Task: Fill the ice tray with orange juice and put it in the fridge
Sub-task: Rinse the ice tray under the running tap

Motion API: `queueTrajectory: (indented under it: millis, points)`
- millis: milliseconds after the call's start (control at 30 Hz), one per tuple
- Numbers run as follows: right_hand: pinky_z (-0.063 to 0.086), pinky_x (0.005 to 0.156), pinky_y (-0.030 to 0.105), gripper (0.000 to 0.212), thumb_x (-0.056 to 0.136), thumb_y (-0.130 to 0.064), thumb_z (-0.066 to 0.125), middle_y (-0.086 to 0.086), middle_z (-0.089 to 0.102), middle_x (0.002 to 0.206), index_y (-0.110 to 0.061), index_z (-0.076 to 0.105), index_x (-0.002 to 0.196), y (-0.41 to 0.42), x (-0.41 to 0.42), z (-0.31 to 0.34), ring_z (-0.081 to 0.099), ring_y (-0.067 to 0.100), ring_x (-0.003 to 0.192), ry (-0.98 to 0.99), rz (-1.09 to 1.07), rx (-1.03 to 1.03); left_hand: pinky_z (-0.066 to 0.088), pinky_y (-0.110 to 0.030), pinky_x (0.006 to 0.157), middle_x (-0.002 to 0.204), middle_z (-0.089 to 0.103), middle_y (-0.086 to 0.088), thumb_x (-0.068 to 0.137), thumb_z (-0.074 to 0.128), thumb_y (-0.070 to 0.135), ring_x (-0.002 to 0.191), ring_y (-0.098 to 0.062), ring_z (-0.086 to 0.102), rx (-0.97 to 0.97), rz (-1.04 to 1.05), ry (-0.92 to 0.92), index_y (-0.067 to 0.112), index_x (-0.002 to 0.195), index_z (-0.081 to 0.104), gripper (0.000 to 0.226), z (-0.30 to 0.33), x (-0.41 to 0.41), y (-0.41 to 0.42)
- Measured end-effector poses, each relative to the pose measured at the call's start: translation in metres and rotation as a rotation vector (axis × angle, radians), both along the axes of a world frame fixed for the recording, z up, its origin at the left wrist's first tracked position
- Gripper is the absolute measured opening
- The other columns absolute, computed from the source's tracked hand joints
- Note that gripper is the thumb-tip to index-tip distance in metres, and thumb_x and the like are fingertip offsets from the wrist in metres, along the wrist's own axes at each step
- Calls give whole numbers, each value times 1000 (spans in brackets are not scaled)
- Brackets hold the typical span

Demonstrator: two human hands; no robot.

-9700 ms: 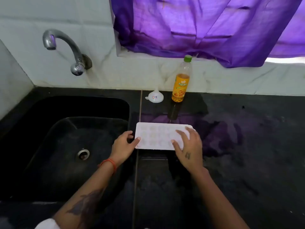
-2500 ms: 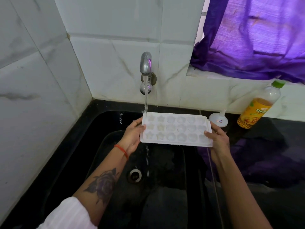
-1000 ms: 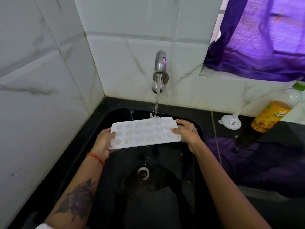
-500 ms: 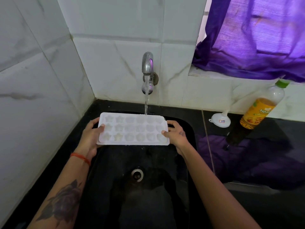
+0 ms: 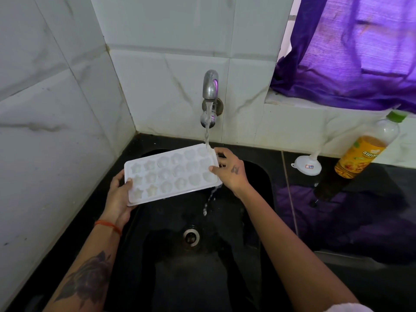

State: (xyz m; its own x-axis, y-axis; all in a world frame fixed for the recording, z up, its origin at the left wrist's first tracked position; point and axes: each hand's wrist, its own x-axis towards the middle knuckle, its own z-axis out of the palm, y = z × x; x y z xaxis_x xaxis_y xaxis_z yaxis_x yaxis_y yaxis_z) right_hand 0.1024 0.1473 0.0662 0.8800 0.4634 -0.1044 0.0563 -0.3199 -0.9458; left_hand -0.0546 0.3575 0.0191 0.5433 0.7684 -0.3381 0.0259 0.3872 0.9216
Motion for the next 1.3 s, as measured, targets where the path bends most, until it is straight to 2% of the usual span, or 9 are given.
queueTrajectory:
  millis: [300,467,567,700,833,933,1100,1200,1300]
  points:
    - [52,94,40,50,78,-1,69,7,67,119,-16,59,124,-32,20,5,65,18,104,-89,-148,33,48,-48,90,128,51,-4,101,37,12,109,-28,55,-10,-58,-37,27,140,33,42,7,40,-41]
    - [51,96,35,47,76,0,68,6,69,114,-17,63,120,-59,32,8,66,16,103,-133,-259,52,50,-48,86,128,48,-4,101,37,10,106,-28,55,-50,-182,-31,28,143,28,47,5,64,-67]
    - [51,92,25,45,76,-2,69,0,69,110,-18,65,118,-79,39,11,66,12,100,-179,-323,18,51,-48,81,130,46,-5,99,38,5,109,-30,55,-49,-281,24,29,144,25,52,3,77,-86]
    - [45,90,19,41,79,-12,69,-2,70,110,-21,66,118,-102,43,17,63,7,99,-239,-395,-76,49,-52,91,133,48,-10,98,39,2,118,-35,54,-98,-401,98,20,143,27,50,-5,86,-109]
    - [45,90,22,37,80,-11,69,-4,68,105,-16,66,117,-116,49,6,62,11,99,-125,-409,-131,53,-38,71,115,60,-12,98,44,8,94,-25,61,-194,-484,194,7,132,44,34,-8,78,-111]
    - [49,94,30,40,78,-8,68,0,69,109,-16,65,118,-116,45,-18,64,16,100,-8,-405,-174,54,-37,70,114,59,-8,96,49,11,93,-22,60,-113,-468,190,16,129,44,34,-4,66,-99]
    - [56,83,43,36,73,-6,65,6,70,103,-21,68,106,-95,27,-65,66,26,94,203,-294,-297,55,-39,69,108,59,-1,96,50,12,92,-22,61,112,-404,121,26,124,45,32,18,51,-81]
    - [59,76,39,23,78,-3,66,11,66,98,-17,60,96,-83,15,-76,67,25,90,289,-288,-266,55,-39,78,116,60,-4,94,53,13,101,-25,60,305,-402,84,28,117,51,27,30,42,-68]
    - [59,74,37,17,80,1,66,14,66,96,-10,56,90,-76,3,-78,67,26,89,274,-240,-195,54,-24,71,108,64,1,93,53,7,95,-18,62,420,-448,-24,25,112,56,27,36,30,-57]
